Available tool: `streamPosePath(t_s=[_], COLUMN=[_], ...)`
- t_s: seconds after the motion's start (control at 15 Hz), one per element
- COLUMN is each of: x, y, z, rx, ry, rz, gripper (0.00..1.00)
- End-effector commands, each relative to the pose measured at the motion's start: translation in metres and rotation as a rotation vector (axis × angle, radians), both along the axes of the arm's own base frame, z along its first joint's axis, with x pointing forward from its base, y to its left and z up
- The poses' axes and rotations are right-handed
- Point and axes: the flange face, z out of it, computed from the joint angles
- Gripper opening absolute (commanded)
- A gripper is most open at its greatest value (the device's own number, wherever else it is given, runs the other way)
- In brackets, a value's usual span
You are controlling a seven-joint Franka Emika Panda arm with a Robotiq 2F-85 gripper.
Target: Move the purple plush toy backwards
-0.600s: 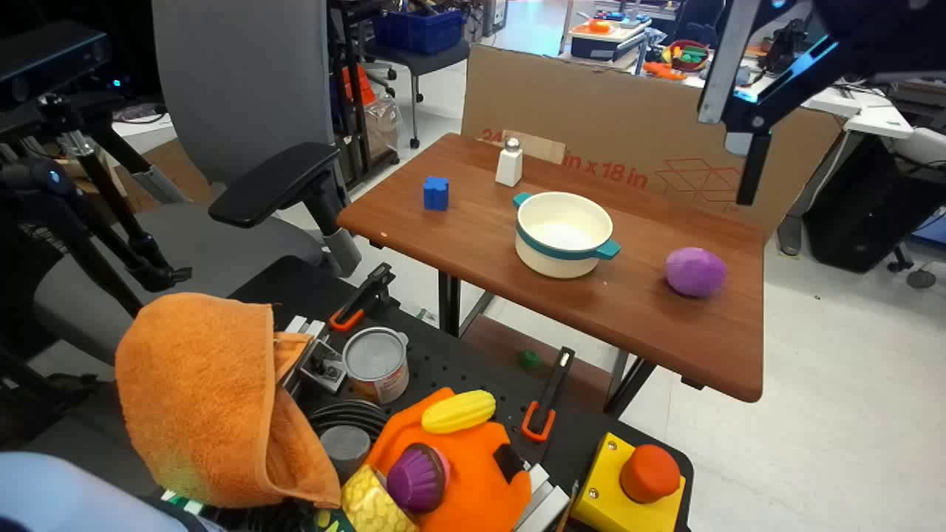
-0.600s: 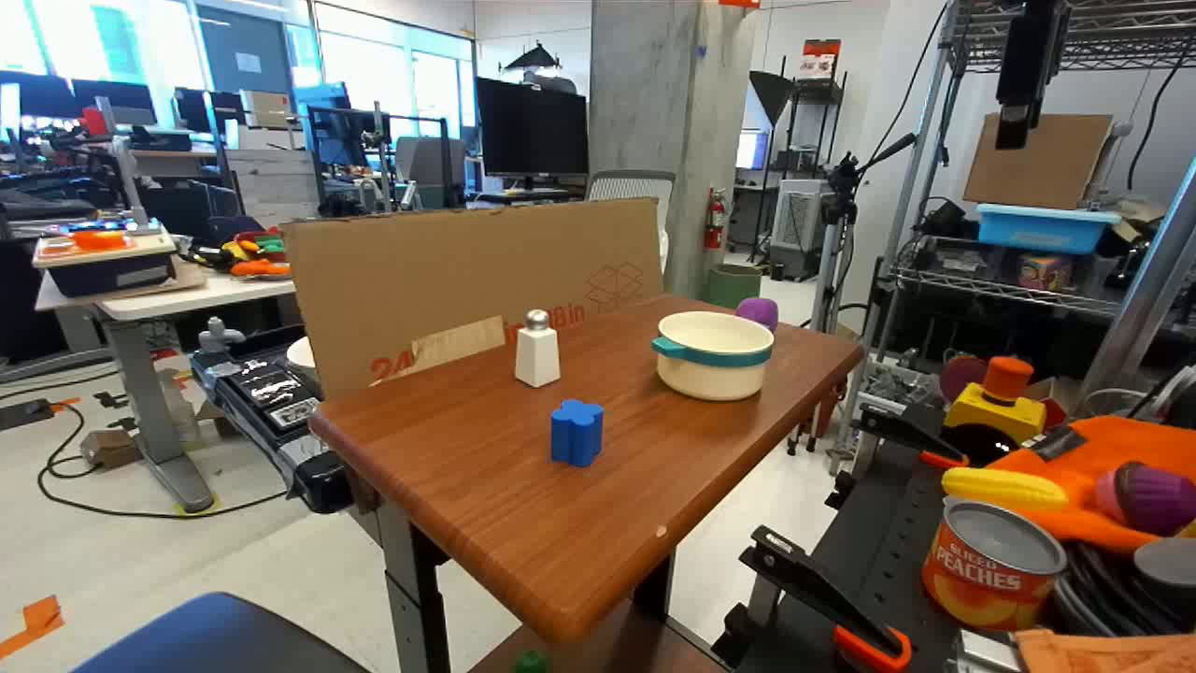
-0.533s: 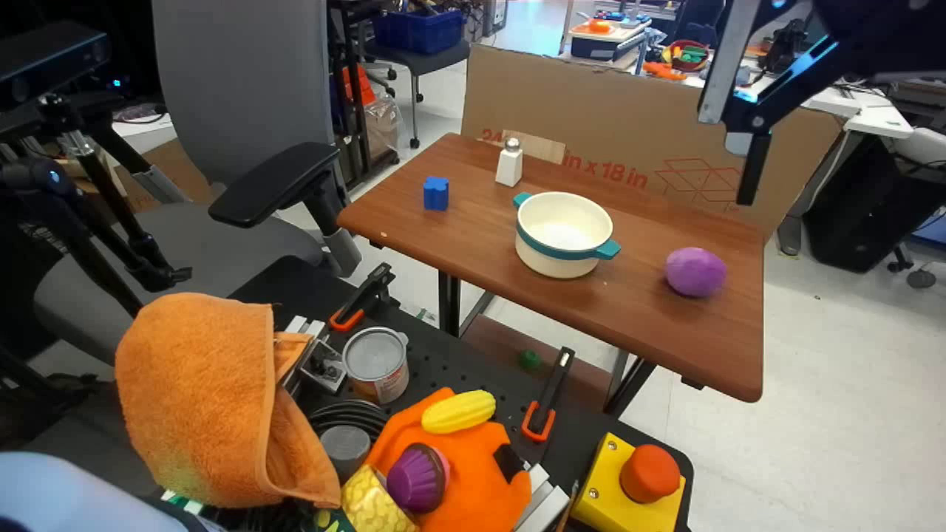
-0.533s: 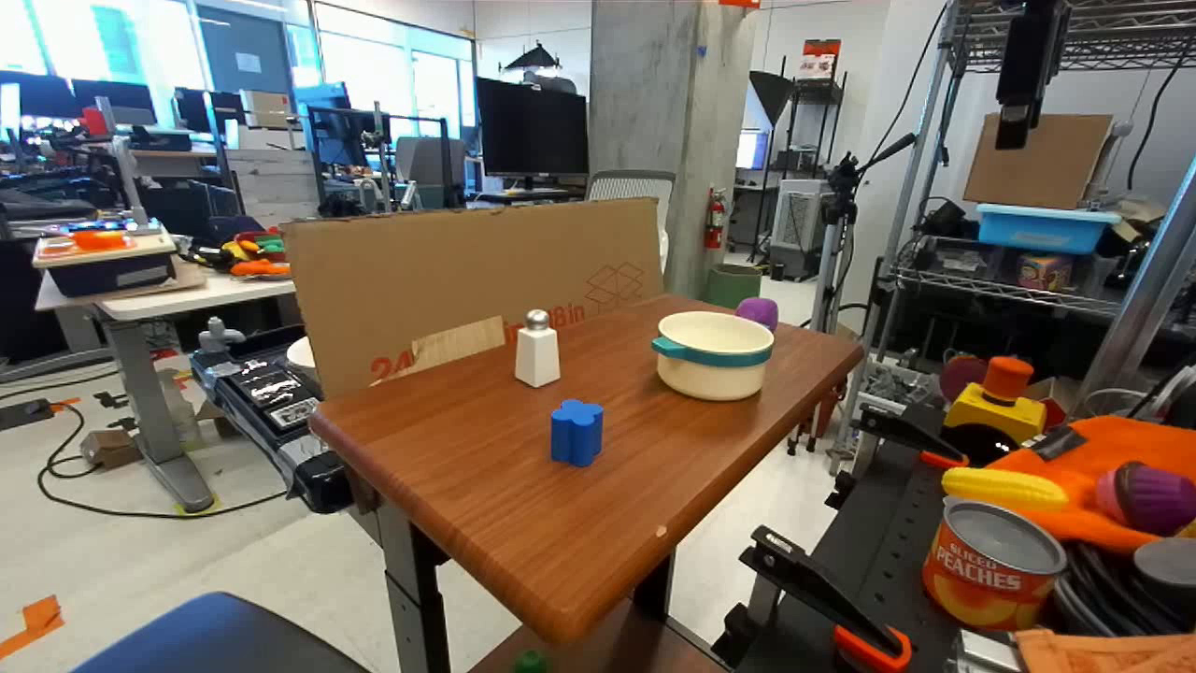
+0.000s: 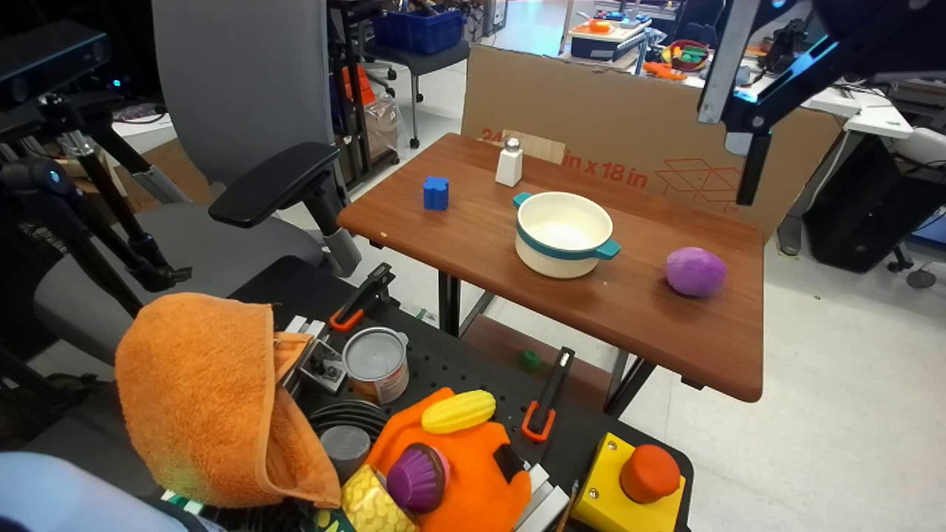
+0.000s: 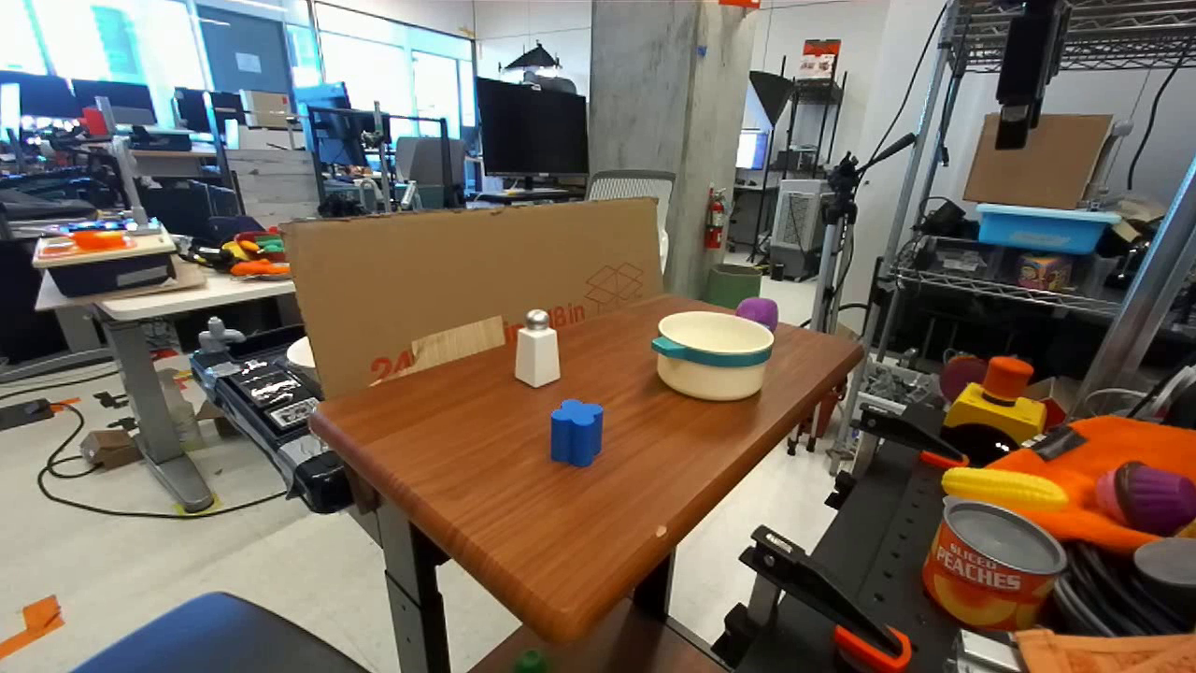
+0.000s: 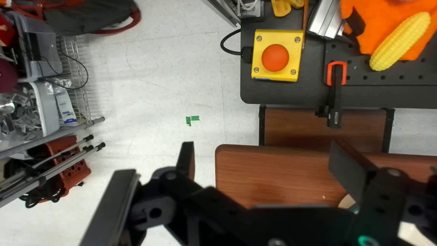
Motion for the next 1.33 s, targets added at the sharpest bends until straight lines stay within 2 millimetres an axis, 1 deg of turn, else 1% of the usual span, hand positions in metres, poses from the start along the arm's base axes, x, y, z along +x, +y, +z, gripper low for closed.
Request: streamPosePath(t_s=[0.0,0.33,0.6,0.8,0.93,1.13,1.27], x=[0.003,0.015,0.04,0.064,0.081,0.111,0.135], y=[-0.002,-0.013,-0.008,-0.011,-0.014,-0.017,-0.016], z=[-0.009,-0.041,-0.09,-0.133,-0.156,-0.179,-0.188], rx=[-0.007,0.059,0.073,0.071,0.076,0.099,0.105], ry=[0.015,0.026,0.014,-0.005,-0.008,0.008,0.006], rz=[-0.013,-0.078,-0.171,-0.251,-0.292,-0.335,-0.348], gripper=[1.0,1.0,1.0,1.0,1.0,1.0,1.0])
